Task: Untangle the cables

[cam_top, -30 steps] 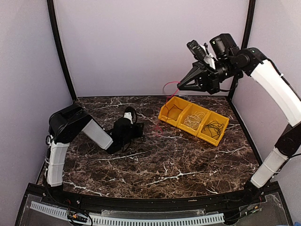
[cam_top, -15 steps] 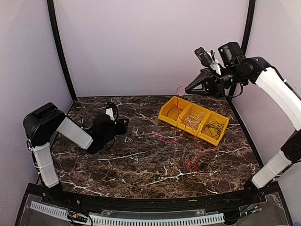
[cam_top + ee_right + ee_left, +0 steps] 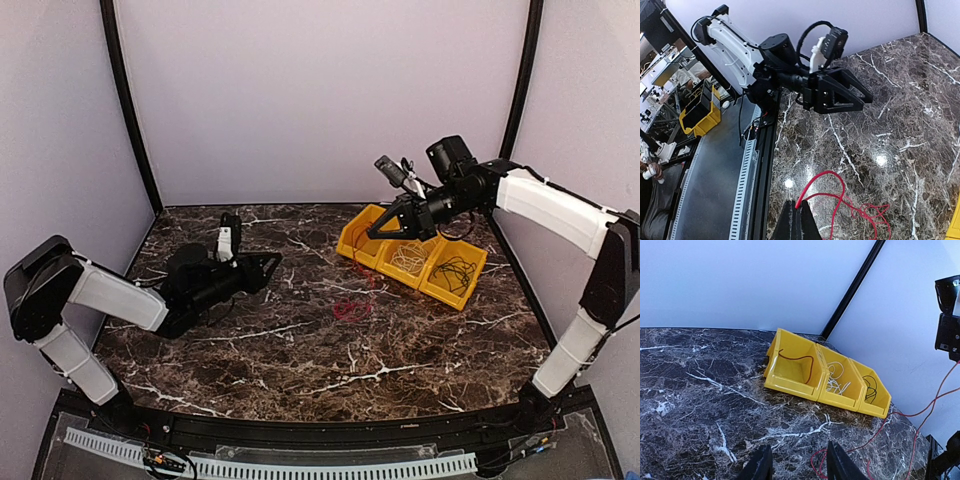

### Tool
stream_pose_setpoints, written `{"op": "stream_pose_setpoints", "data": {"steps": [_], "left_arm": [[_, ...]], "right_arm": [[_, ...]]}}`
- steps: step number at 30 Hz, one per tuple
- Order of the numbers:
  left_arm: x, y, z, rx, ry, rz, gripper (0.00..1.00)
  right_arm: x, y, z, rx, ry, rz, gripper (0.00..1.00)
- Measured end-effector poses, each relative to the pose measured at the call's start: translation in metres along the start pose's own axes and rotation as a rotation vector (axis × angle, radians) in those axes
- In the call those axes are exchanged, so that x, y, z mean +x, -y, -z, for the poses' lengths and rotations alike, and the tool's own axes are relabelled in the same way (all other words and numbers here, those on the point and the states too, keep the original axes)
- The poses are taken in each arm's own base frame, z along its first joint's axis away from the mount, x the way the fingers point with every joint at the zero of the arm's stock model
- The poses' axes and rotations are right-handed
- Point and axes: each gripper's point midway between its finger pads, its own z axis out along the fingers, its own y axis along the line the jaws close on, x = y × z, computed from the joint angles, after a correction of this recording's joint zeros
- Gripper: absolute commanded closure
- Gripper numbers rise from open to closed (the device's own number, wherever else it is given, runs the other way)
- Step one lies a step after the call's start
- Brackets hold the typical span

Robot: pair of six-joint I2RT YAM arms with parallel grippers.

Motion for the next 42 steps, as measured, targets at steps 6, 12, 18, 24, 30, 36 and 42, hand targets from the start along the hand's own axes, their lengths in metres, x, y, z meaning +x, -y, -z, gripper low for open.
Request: {"op": "stream_pose_setpoints", "data": {"steps": [6, 12, 18, 24, 30, 36, 42], "left_arm": [[0.007, -0.003, 0.007, -0.03, -0.052, -0.007, 0.61], [0.015, -0.009, 0.019, -0.072, -0.103, -0.003, 0.6], [0.022, -0.015, 0.033, -0.108, -0.14, -0.001, 0.6], [0.025, -0.017, 0.041, -0.123, -0.161, 0.001, 0.6], [0.032, -0.019, 0.044, -0.13, -0.182, 0.002, 0.6], [0.035, -0.017, 0.044, -0.127, -0.192, 0.002, 0.6], [0.036, -0.016, 0.044, -0.125, -0.195, 0.01, 0.59]], "right_arm": [[0.006, 0.03, -0.008, 0.053, -0.032, -0.025, 1.0], [-0.029, 0.039, -0.001, 0.127, -0.009, 0.069, 1.0], [-0.085, 0.041, 0.016, 0.239, 0.044, 0.227, 1.0], [-0.131, 0.054, 0.038, 0.427, 0.095, 0.369, 1.0], [-0.165, 0.086, 0.07, 0.633, 0.151, 0.461, 1.0], [-0.171, 0.142, 0.099, 0.77, 0.168, 0.452, 1.0], [-0.126, 0.211, 0.092, 0.791, 0.1, 0.33, 1.0]]}}
